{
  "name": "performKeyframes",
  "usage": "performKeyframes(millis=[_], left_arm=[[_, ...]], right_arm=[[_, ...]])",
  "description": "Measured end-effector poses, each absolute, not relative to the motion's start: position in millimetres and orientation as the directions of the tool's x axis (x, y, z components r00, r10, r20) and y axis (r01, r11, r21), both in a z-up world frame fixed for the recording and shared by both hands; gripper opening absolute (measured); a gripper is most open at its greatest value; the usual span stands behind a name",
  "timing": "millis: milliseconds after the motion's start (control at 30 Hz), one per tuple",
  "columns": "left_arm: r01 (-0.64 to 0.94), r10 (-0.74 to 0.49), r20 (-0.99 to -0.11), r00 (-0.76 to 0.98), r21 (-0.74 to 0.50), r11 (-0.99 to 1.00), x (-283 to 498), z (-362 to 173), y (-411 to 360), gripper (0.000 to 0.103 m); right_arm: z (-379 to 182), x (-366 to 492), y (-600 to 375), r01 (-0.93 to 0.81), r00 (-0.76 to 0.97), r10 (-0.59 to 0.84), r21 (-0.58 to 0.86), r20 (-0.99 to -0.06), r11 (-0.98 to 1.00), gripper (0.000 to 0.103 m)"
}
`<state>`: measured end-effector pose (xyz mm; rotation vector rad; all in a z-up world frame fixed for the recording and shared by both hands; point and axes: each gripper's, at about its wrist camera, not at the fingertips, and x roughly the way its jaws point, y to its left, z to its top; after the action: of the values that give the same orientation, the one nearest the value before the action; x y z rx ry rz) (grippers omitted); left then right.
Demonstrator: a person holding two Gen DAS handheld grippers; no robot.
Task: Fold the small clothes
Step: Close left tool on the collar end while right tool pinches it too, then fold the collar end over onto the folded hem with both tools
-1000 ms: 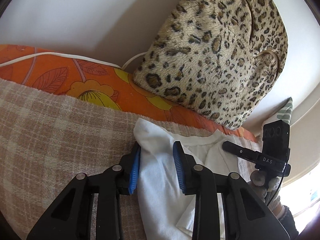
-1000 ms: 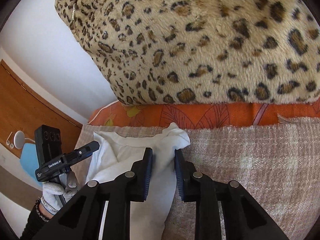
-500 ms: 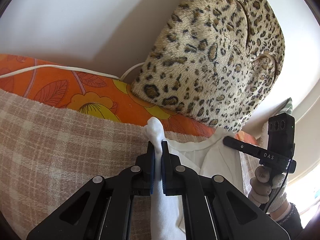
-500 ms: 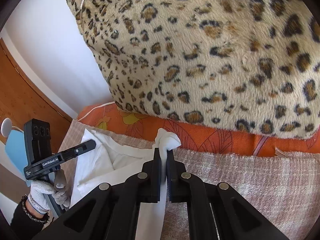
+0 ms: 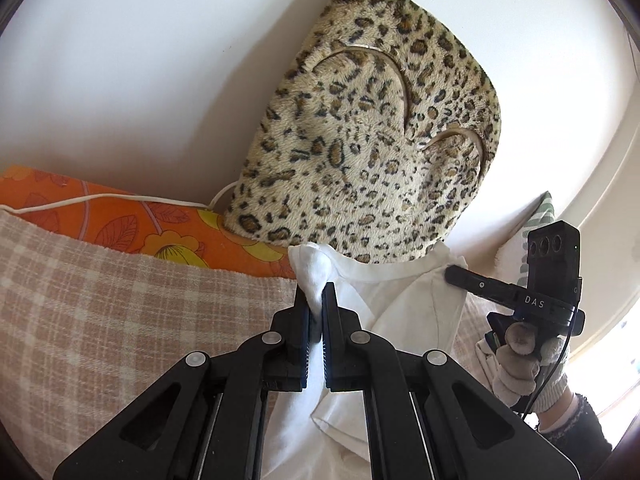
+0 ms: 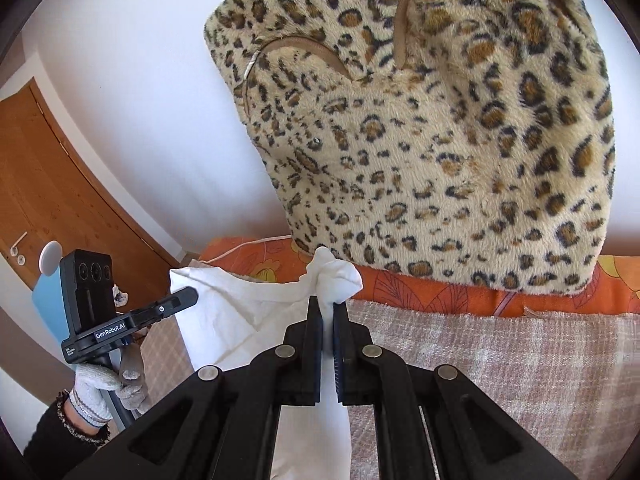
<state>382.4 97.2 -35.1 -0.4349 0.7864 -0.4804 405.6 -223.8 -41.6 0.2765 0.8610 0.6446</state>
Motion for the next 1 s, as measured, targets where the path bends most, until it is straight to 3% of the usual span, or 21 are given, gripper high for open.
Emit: performKeyframes(millis=[533,1000], left_arm=[[0.303,-0.552,-0.53,0.644,-0.487,0.819,265.6,3.0,95.2,0.004],[0.339,-0.538,-0.583,0.608,-0.422,0.841,168.3,-22.7,81.5,0.003]], right_arm=[[5.7,273.9,-236.8,-0.47,0.5,0.674,0.483,-0.544,0.739,0.002],[-31.2,159.2,-246.3,-0.455,0.478,0.652,0.468,-0.589,0.757,0.002]])
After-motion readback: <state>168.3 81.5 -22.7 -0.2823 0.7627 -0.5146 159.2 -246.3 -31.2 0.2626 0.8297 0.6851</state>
